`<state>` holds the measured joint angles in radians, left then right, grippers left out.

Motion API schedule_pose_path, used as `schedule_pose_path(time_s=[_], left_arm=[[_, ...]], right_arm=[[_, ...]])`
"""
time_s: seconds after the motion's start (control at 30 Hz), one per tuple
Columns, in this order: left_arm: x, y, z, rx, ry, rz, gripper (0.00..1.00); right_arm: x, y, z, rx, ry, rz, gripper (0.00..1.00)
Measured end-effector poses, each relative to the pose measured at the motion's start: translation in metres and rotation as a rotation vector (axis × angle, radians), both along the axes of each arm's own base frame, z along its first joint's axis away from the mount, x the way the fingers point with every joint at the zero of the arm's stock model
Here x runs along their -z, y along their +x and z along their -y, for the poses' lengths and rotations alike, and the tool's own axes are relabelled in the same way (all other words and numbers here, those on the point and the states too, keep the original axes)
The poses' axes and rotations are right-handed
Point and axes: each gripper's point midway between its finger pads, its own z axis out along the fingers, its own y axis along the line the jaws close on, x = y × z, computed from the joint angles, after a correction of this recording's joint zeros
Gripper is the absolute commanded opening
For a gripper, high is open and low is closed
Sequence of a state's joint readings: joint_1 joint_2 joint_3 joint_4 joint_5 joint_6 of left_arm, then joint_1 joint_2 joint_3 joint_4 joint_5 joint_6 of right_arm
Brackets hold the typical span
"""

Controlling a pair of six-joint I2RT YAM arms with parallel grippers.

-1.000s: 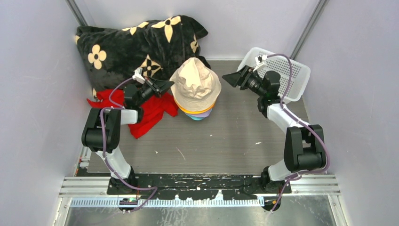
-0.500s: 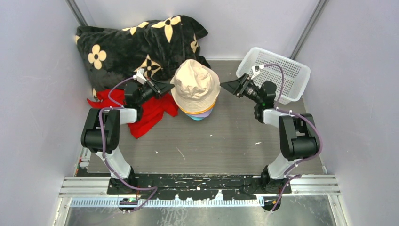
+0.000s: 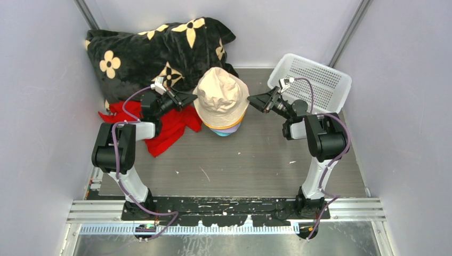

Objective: Stack the hats

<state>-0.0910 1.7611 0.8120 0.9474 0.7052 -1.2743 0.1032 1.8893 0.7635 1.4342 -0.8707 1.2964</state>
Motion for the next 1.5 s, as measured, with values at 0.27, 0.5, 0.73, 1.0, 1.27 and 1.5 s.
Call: schedule_pose_path(time_s=[0.27,0.5,0.73,1.0,1.27,1.5], left_arm=[[0.0,0.001,0.0,-0.001,0.001,-0.003,0.0],[0.0,0.001,-0.001,-0.002,0.001,-0.005,0.0],[0.0,0.001,-0.001,-0.002,0.001,-0.005,0.0],[0.0,0.001,-0.001,-0.003,0.001,-0.005,0.0],[-0.002,0.001,-0.006,0.006,-0.002,0.002,0.0],[-0.006,-0.003,-0.003,0.029,-0.009,0.018,0.0]], right_arm=[[0.005,0.002,-0.015,-0.065,0.059,-0.063,0.62],[0.008,0.006,-0.024,-0.089,0.069,-0.081,0.49],[0.004,0.007,-0.025,-0.093,0.075,-0.075,0.31],[0.003,0.009,-0.024,-0.084,0.077,-0.074,0.01],[0.001,0.016,0.009,-0.002,0.076,-0.067,0.01],[-0.006,0.017,0.021,0.02,0.066,-0.037,0.01]])
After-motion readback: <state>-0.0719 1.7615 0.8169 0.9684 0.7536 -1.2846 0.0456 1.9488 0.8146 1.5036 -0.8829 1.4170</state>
